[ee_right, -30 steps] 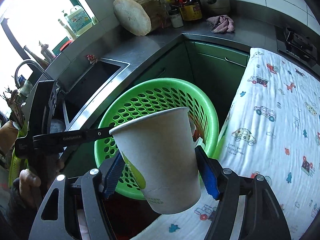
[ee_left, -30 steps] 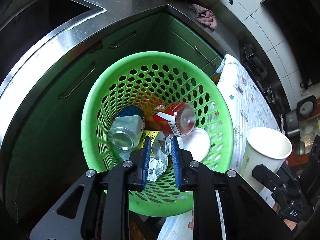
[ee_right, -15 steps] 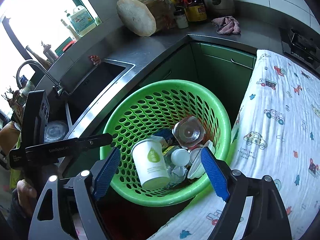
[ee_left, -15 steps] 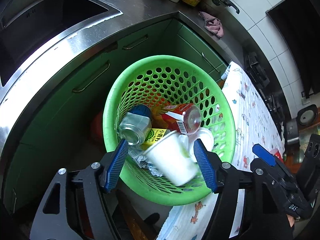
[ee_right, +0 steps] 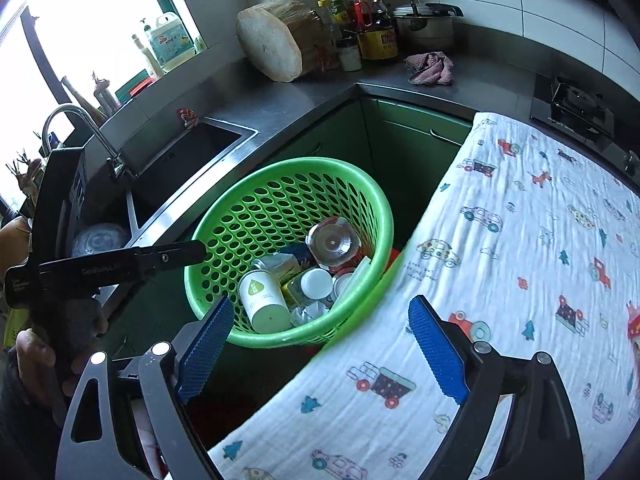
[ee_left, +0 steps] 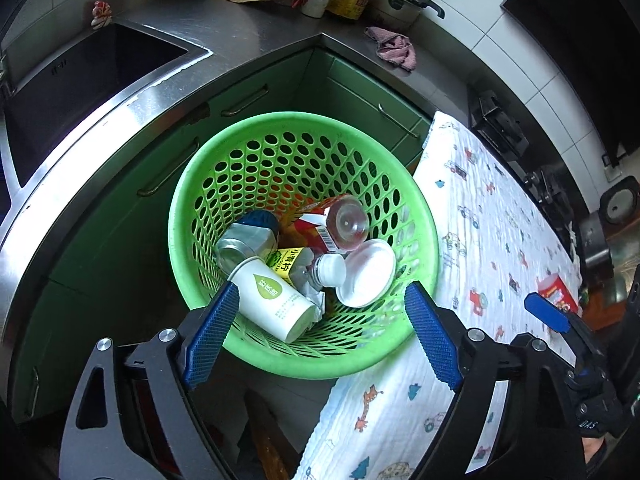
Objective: Collect trash
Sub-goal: 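Move both open tools back over the table toward the red paper cup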
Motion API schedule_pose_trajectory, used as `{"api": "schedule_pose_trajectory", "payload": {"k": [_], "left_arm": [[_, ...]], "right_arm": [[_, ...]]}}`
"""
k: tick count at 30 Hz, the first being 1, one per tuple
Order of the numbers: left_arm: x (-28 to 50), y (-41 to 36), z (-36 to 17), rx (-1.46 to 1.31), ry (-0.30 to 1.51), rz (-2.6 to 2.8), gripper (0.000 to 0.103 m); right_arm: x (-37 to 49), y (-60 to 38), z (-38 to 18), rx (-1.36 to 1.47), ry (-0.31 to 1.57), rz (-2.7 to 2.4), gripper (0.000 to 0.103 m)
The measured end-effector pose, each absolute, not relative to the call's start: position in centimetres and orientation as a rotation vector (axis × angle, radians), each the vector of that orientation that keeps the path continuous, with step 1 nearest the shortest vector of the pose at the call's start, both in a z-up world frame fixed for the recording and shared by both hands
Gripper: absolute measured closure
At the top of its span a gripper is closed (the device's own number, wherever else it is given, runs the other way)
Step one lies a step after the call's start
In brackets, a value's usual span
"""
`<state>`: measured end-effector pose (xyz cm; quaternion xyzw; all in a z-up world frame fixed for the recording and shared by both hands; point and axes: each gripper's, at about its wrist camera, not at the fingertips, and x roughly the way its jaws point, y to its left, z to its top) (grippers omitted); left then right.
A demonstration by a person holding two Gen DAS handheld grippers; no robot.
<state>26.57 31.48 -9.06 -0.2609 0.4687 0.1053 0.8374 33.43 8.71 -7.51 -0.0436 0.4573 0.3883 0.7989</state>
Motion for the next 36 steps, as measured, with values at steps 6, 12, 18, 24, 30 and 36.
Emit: {"api": "schedule_pose_trajectory", "payload": {"k": [6, 12, 18, 24, 30, 36], "left_arm": [[26.3, 27.4, -7.5, -0.448, 0.973, 0.229, 0.019], [26.4, 22.4, -7.3, -0.371, 0.977, 0.201, 0.018], [27.4, 17.1, -8.1, -0.344, 1.005, 0.148, 0.018], [29.6, 10.2, -9.2, -0.304, 1.034, 0.075, 0.018], [32.1, 3.7, -10.2, -0.272, 1.064, -0.003, 0.018], [34.2, -1.1, -10.7, -0.258, 1.071, -0.066, 0.018]], "right_arm": [[32.9, 4.3, -7.6, -0.141, 0.974, 0.792, 0.017], [34.0, -2.2, -8.4, -0.230, 0.995, 0.698, 0.017], [37.1, -9.3, -9.2, -0.347, 1.029, 0.585, 0.017], [41.2, -15.1, -8.9, -0.423, 1.059, 0.513, 0.017], [44.7, -17.9, -10.0, -0.518, 1.101, 0.488, 0.016], [47.0, -18.4, -11.7, -0.588, 1.128, 0.508, 0.014]]}}
